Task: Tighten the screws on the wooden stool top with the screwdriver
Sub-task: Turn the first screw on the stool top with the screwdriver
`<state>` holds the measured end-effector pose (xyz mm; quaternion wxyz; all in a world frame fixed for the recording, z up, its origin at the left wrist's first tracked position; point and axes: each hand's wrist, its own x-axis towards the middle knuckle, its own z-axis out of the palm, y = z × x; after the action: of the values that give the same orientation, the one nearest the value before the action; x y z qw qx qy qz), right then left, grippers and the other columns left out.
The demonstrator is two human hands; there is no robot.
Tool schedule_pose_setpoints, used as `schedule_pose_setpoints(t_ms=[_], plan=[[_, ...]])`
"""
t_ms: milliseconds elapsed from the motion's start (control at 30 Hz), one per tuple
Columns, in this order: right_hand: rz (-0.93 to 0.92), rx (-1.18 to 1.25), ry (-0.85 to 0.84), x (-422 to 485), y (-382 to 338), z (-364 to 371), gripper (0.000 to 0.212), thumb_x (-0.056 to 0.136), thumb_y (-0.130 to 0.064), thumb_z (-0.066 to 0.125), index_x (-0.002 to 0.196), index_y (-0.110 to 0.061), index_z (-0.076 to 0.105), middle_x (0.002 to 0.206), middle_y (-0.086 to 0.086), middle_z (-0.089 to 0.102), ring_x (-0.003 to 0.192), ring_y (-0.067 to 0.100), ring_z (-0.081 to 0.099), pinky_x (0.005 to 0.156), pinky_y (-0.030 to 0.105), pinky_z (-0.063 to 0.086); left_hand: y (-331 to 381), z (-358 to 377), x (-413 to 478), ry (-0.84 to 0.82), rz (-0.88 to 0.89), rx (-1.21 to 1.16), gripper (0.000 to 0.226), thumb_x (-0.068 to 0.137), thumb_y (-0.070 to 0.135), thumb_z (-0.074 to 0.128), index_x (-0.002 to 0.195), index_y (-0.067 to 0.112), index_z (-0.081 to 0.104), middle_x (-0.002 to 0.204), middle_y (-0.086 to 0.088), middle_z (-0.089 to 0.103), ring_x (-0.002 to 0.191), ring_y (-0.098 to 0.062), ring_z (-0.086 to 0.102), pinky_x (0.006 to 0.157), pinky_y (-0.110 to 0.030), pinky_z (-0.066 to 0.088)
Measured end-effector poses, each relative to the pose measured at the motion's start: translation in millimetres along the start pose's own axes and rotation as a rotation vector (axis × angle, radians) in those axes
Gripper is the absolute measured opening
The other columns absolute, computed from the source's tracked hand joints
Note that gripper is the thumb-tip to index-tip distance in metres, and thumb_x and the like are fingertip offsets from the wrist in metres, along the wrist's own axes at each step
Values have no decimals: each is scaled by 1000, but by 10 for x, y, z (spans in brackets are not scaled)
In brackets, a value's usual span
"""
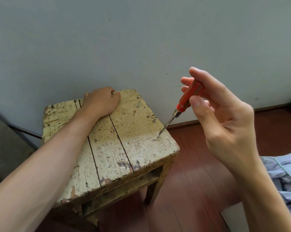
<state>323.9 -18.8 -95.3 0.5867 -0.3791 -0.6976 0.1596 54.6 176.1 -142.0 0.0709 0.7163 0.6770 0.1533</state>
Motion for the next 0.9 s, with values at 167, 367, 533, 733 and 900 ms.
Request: schedule_pose_setpoints(t_ms=[167,367,533,733,900], plan=[[5,53,-23,5,-14,-13,43,109,-6,59,152,-13,57,133,-1,74,119,24,75,102,38,59,6,3,-13,13,8,-2,48,102,51,31,124,22,62,125,-5,66,117,-31,57,104,-50,33],[-9,30,45,4,-48,15,37,105,-11,69,138,-27,63,117,-2,76,110,22,76,92,32,60,5,-6,-21,10,11,-5,49,102,52,31,126,22,61,126,-4,66,117,-31,57,102,-49,34],[-11,-50,105,-3,-56,75,35,102,-20,76,134,-27,65,110,-10,76,100,19,75,84,35,57,20,-4,-32,3,6,-7,50,102,53,31,129,23,60,128,-4,65,118,-31,57,105,-49,33],[-28,-89,166,-15,-34,146,37,101,-23,78,135,-30,67,107,-4,74,95,15,76,77,28,54,13,-12,-37,13,9,-7,51,102,53,31,130,22,60,127,-4,65,118,-31,57,104,-50,32],[-53,-94,80,9,-10,59,40,106,-20,71,144,-27,64,115,-6,73,101,19,77,82,34,58,7,-15,-36,10,8,-7,52,102,54,31,132,22,59,129,-5,65,119,-32,57,105,-50,33]])
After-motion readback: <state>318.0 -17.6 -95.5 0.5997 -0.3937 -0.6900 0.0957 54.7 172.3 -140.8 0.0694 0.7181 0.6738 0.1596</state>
